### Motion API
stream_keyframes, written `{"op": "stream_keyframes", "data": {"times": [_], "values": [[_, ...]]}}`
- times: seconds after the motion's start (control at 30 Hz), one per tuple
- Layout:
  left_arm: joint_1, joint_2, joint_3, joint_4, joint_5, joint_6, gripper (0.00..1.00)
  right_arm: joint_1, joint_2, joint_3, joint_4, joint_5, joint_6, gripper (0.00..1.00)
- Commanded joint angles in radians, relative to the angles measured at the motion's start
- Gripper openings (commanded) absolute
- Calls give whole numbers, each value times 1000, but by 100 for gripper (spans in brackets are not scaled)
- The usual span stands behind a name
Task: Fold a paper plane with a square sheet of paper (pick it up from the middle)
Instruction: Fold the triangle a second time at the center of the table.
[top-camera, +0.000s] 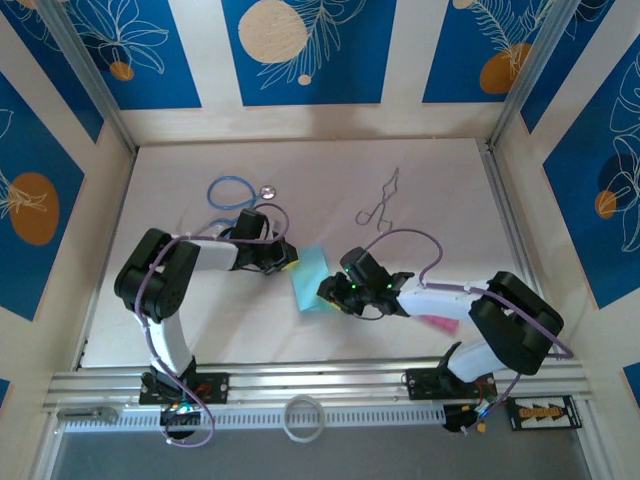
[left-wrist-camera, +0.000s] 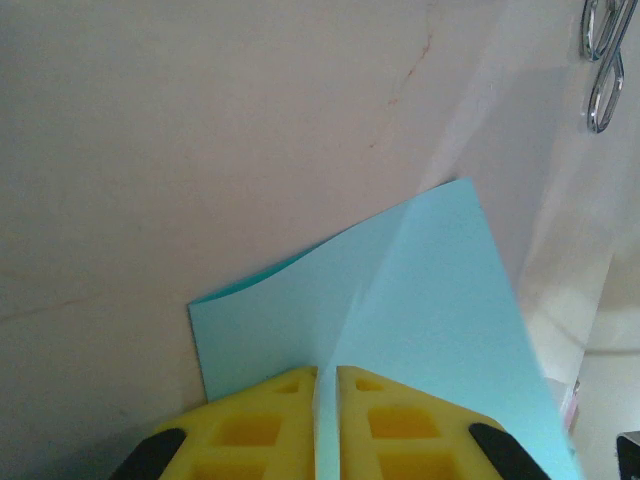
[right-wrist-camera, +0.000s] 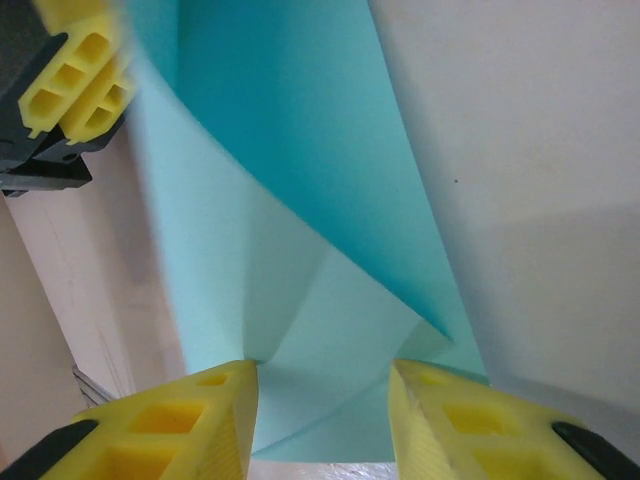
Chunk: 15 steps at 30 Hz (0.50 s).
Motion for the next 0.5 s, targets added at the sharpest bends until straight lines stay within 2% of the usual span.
{"op": "stream_keyframes", "data": {"times": [0.0, 0.13, 0.47], "values": [[1, 12, 21, -22, 29, 28, 13, -2, -24, 46, -52, -6, -89, 42], [1, 10, 19, -25, 28, 29, 13, -10, -30, 70, -109, -5, -155, 46], [1, 15, 21, -21, 33, 29, 13, -123, 48, 109, -88, -197, -319, 52]]}}
